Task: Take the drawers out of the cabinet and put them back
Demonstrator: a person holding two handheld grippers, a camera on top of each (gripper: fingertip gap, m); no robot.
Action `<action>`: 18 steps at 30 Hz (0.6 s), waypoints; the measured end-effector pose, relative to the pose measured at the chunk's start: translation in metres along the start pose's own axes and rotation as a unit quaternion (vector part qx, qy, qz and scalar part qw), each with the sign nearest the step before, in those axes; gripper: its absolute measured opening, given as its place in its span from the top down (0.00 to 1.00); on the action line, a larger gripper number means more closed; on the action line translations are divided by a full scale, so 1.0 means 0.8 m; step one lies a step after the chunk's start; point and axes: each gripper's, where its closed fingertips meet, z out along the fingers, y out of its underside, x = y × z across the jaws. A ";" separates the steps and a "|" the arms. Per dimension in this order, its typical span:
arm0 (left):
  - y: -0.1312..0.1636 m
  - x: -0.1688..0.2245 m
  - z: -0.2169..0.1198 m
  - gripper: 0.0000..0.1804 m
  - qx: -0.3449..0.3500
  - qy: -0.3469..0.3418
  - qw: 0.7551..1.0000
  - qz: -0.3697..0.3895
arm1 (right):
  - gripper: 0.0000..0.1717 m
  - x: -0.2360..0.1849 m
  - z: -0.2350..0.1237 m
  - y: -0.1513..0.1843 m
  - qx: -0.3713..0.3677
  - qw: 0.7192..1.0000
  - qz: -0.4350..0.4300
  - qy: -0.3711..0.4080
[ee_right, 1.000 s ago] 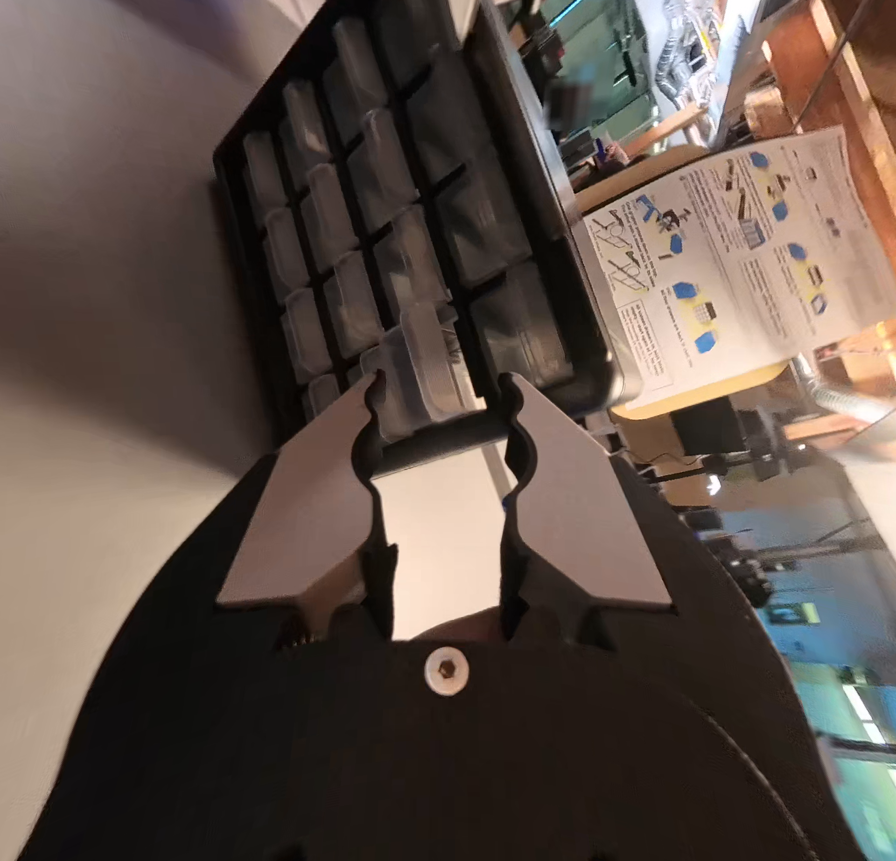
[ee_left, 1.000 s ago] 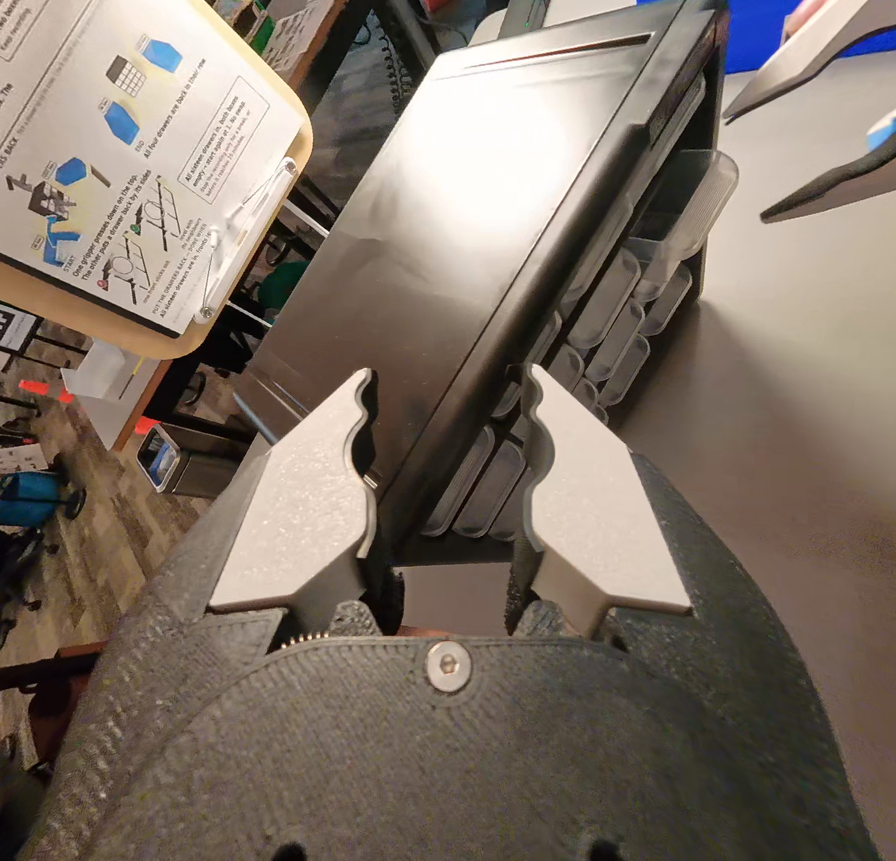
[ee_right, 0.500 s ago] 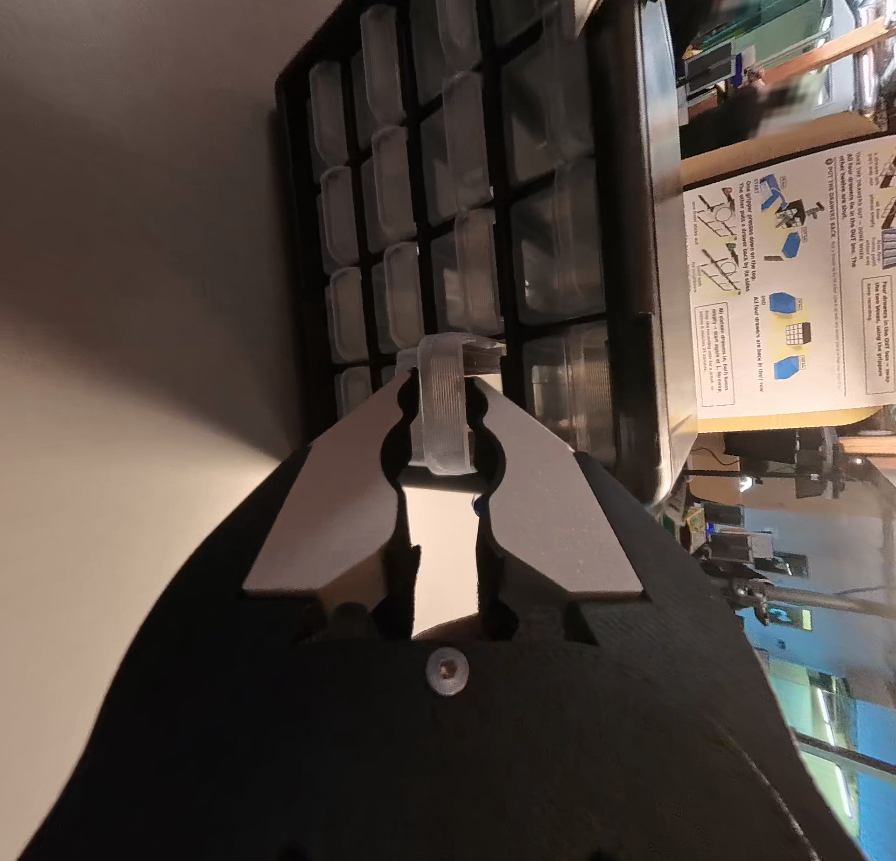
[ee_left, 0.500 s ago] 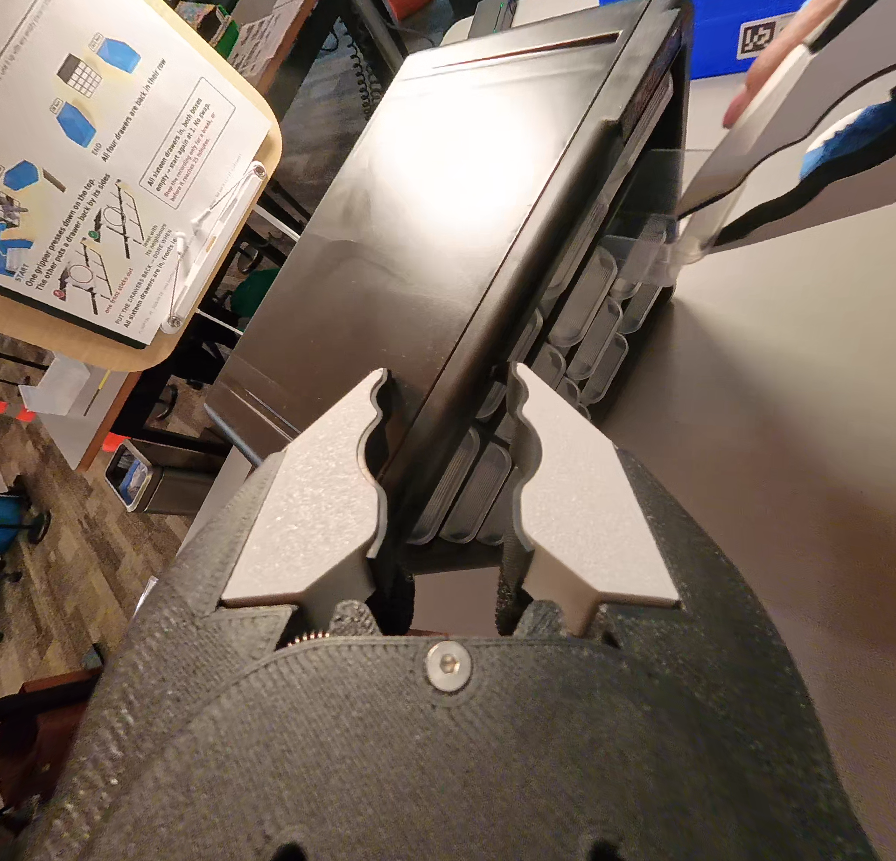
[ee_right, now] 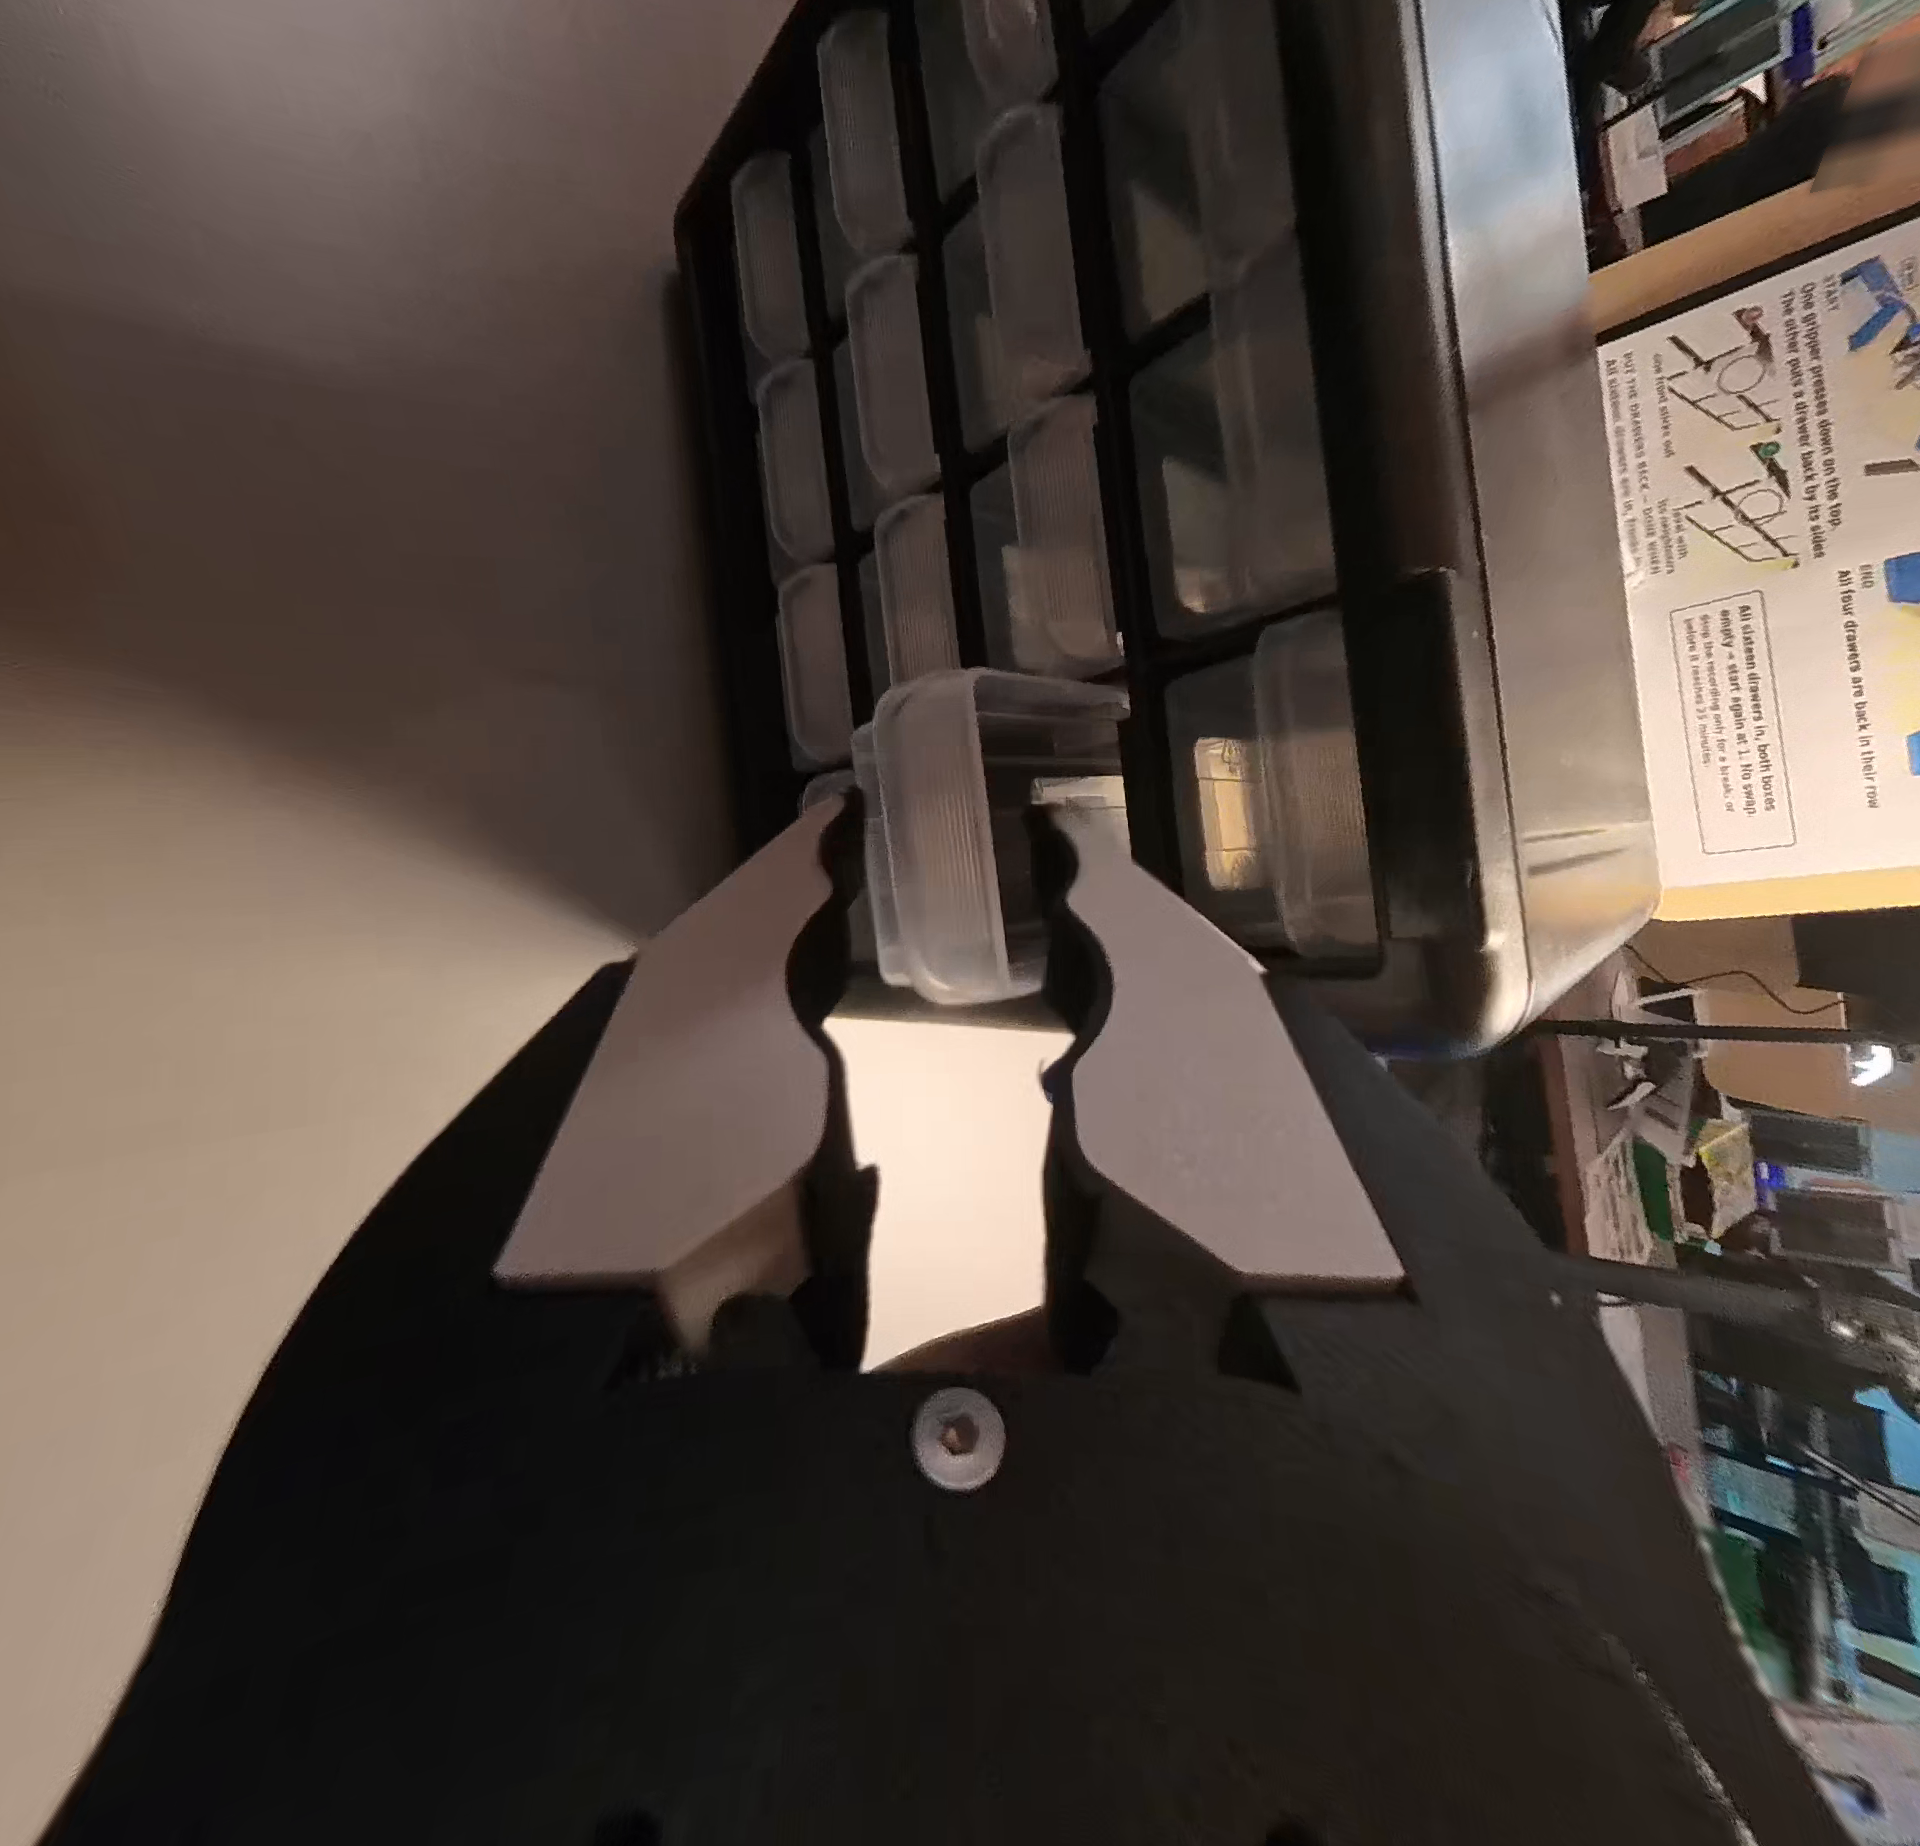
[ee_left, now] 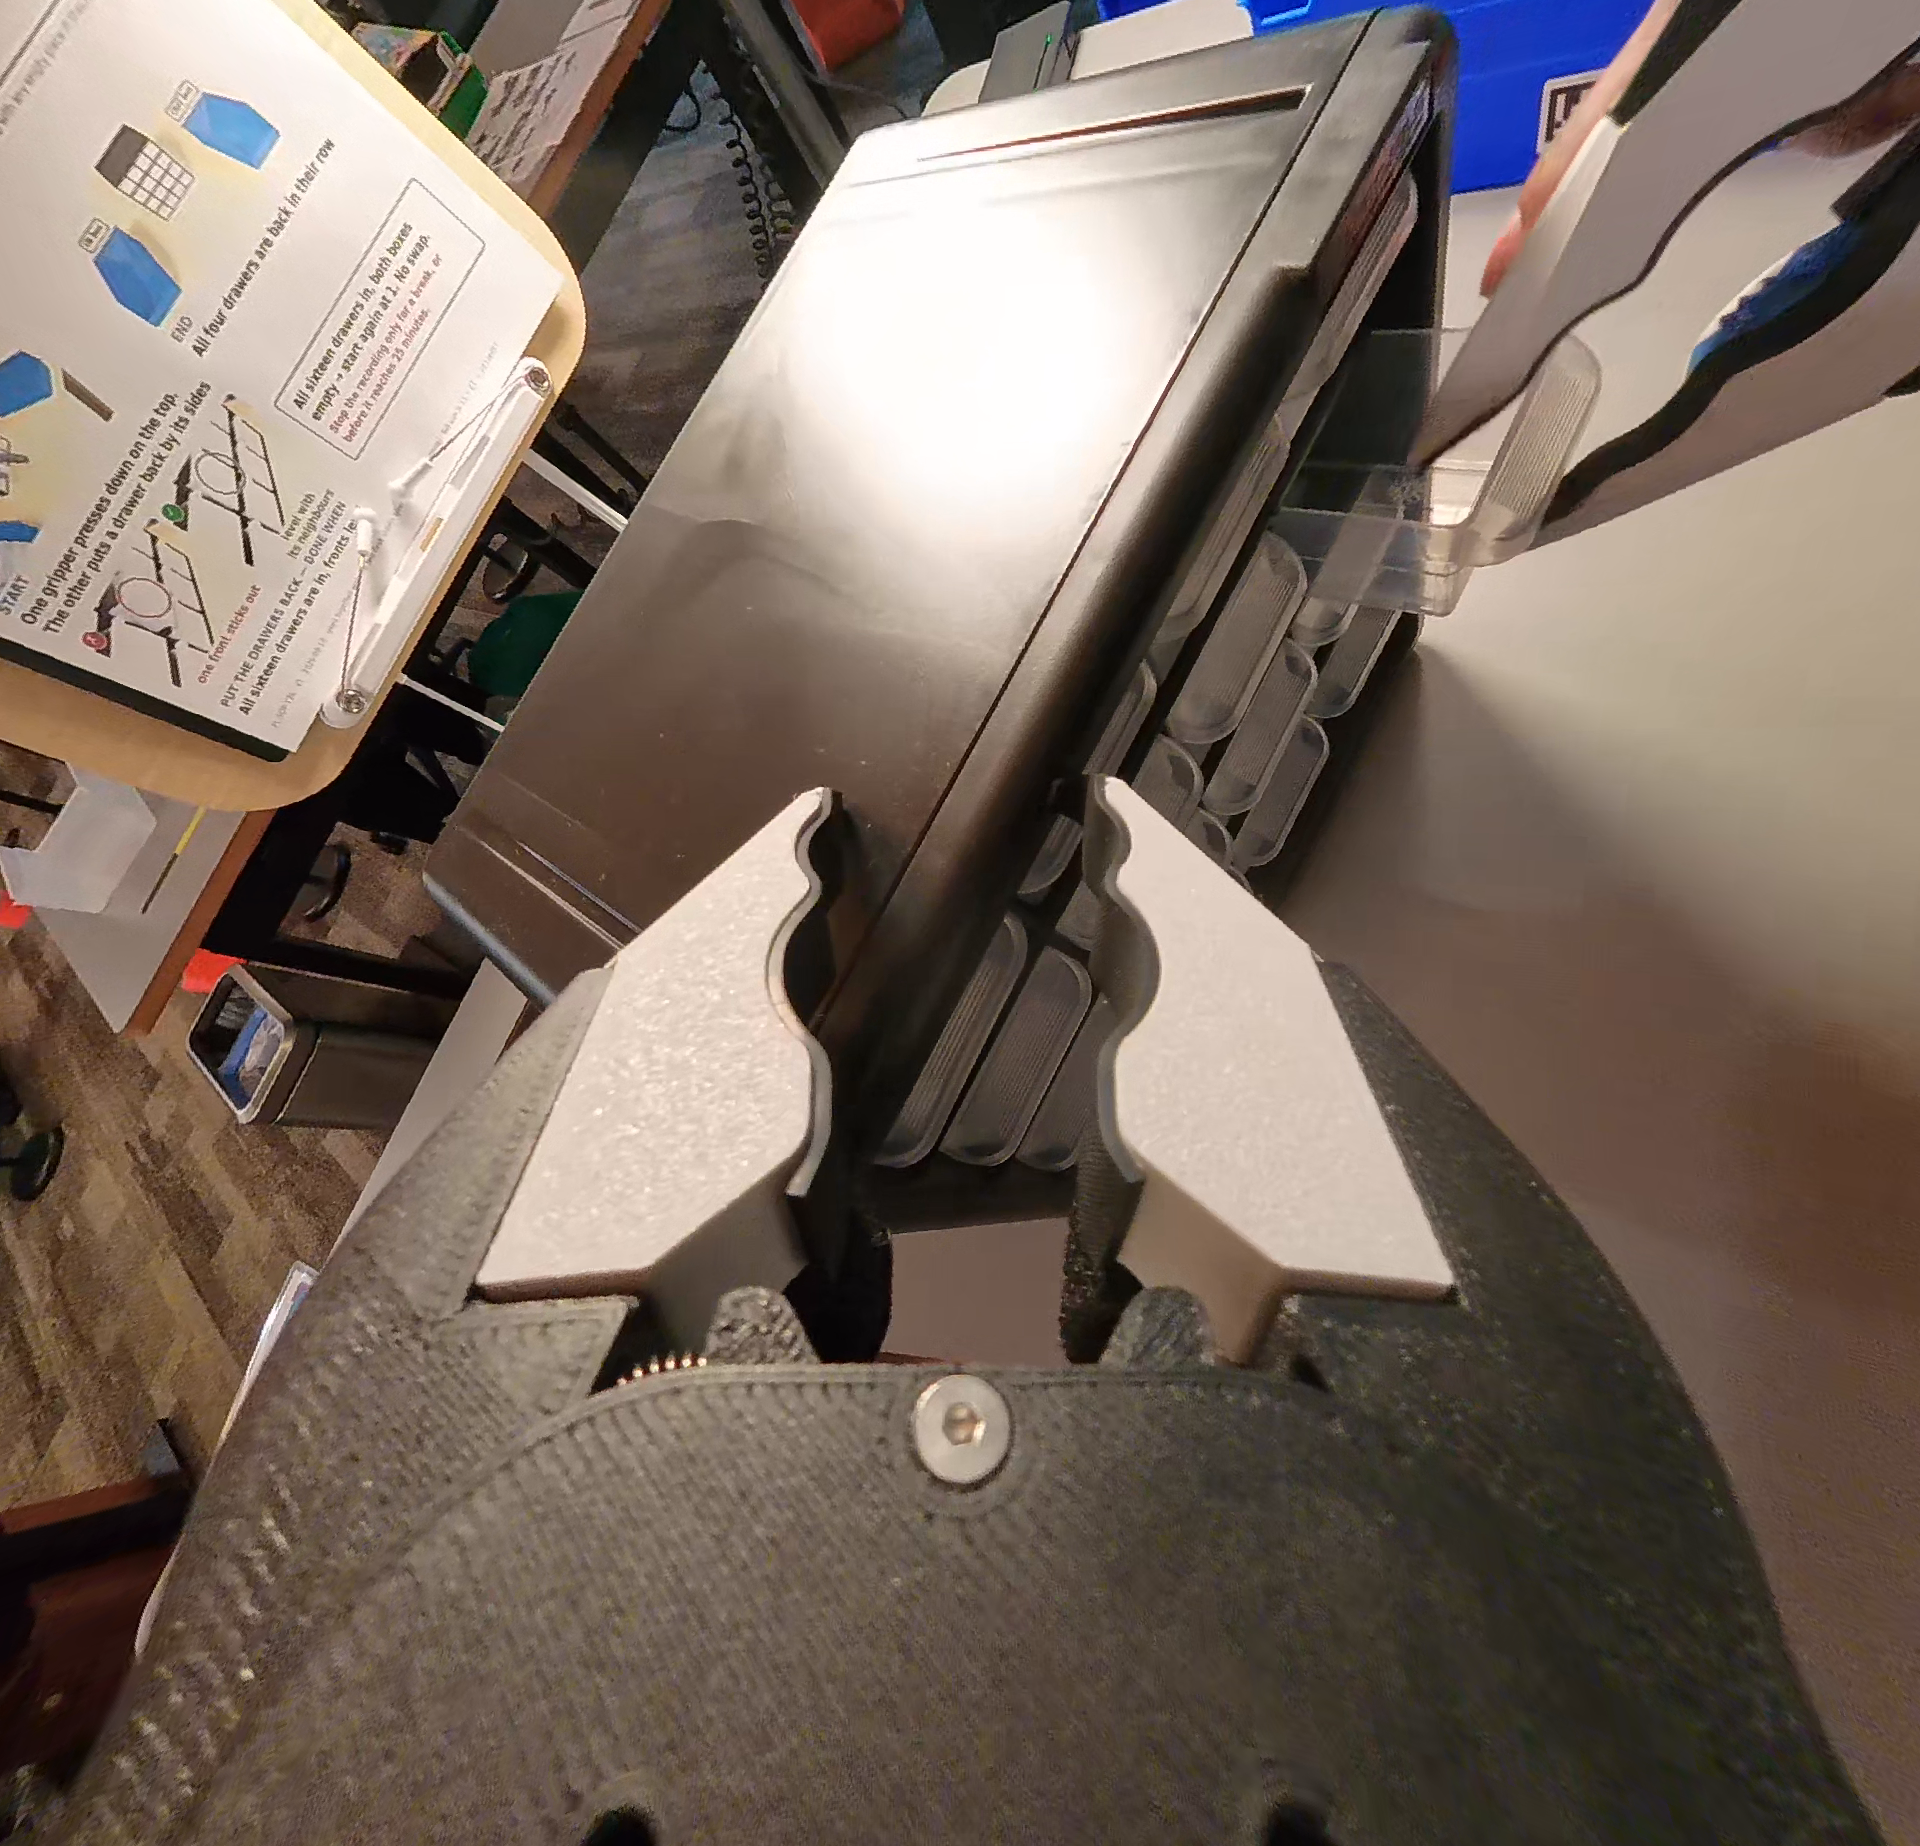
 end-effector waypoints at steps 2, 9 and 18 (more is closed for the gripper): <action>0.000 0.000 0.000 0.74 0.001 0.000 1.000 0.000 | 0.87 -0.003 0.001 -0.006 0.015 1.000 0.013 -0.013; -0.001 0.000 0.000 0.75 0.006 0.001 1.000 0.008 | 0.88 -0.026 -0.021 -0.020 0.035 0.999 -0.030 0.009; -0.001 0.000 0.000 0.75 0.007 0.002 1.000 0.011 | 0.89 -0.076 -0.082 -0.040 0.066 0.997 -0.035 0.015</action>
